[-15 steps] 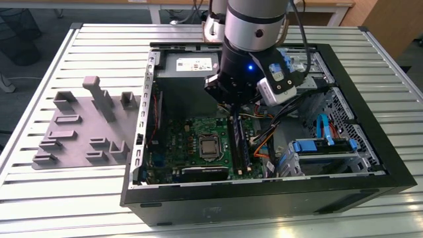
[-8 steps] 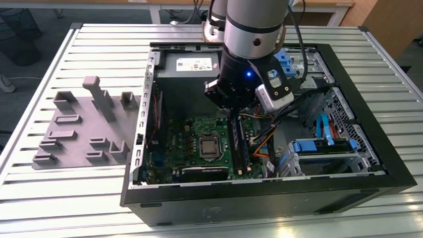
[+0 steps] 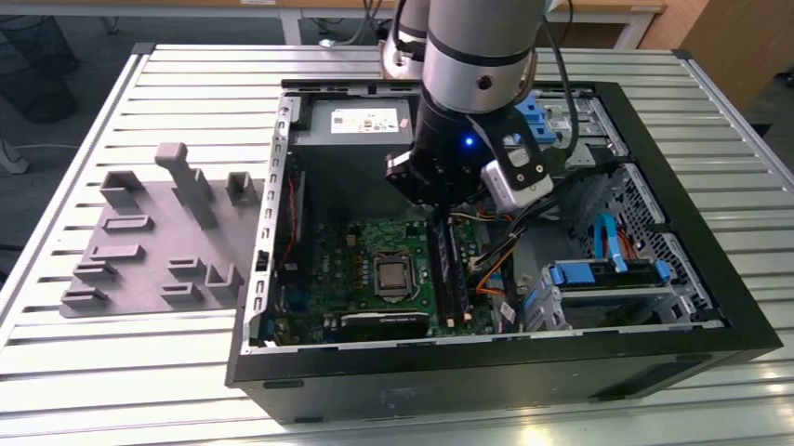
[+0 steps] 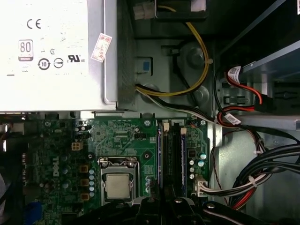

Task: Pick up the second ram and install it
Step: 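Insert the second ram into the second slot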

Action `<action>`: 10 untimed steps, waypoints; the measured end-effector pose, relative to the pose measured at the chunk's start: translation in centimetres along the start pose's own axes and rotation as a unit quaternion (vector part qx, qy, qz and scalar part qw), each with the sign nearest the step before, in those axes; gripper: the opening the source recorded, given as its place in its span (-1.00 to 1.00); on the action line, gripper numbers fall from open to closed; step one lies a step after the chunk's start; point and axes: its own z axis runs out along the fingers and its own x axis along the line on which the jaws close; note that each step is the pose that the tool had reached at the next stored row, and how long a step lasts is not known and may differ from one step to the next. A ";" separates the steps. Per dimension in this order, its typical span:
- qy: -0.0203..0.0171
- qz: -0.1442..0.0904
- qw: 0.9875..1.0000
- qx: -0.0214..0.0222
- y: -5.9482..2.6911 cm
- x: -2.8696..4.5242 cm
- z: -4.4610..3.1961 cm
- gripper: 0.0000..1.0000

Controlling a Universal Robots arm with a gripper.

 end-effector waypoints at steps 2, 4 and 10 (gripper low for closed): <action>0.000 -0.004 1.000 0.000 0.00 -0.17 0.36 -0.72; 0.000 -0.006 1.000 0.000 0.00 -0.20 0.71 -0.72; 0.000 -0.006 1.000 0.000 -0.13 -0.22 1.81 -0.72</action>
